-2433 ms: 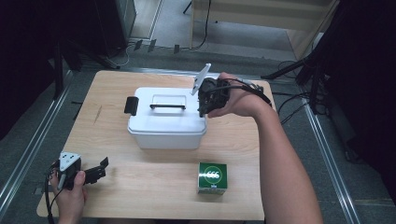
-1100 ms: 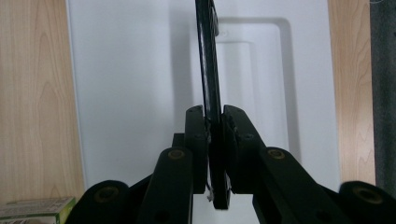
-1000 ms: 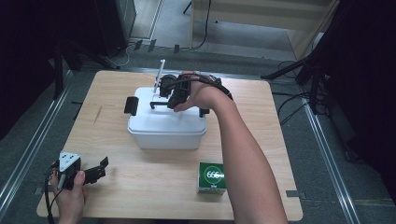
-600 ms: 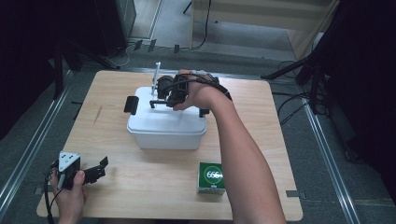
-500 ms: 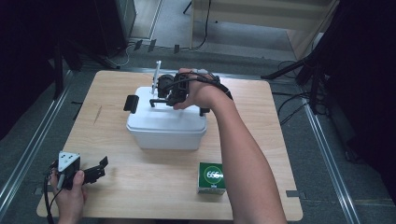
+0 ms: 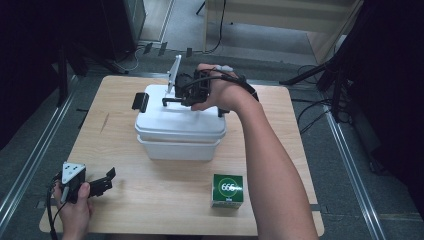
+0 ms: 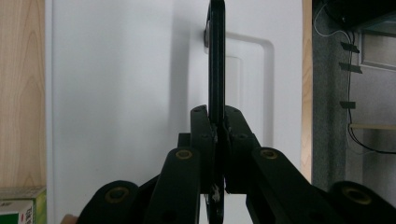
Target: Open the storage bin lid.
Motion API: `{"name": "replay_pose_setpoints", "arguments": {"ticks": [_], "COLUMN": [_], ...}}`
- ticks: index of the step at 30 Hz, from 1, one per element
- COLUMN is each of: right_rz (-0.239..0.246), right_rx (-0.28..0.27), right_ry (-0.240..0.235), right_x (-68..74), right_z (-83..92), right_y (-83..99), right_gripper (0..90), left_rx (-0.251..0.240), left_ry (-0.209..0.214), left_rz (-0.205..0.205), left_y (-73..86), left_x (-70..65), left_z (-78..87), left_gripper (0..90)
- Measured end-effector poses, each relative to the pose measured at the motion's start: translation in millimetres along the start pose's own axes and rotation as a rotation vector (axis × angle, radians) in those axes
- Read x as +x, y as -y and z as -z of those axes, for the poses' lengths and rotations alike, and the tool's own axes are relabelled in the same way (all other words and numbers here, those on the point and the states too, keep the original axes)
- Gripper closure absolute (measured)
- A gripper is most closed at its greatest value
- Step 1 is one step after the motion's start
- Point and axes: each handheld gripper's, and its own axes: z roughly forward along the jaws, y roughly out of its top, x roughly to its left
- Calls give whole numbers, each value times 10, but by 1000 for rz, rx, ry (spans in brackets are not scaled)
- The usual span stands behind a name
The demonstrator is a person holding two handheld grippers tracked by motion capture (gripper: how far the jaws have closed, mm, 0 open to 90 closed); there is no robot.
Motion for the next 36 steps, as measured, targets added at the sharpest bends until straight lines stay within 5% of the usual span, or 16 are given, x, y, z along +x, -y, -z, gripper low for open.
{"name": "replay_pose_setpoints", "arguments": {"ticks": [13, 36], "right_rz": [-27, -166], "right_rx": [39, 44], "right_ry": [36, 125], "right_x": [19, 153], "right_z": [288, 645], "right_y": [410, 1508], "right_gripper": [854, 853], "left_rx": [-3, -27], "left_ry": [-5, -32], "left_rz": [-6, -20], "left_y": [4, 16], "left_x": [-12, -39], "left_z": [-1, 18], "left_gripper": [0, 32]}}
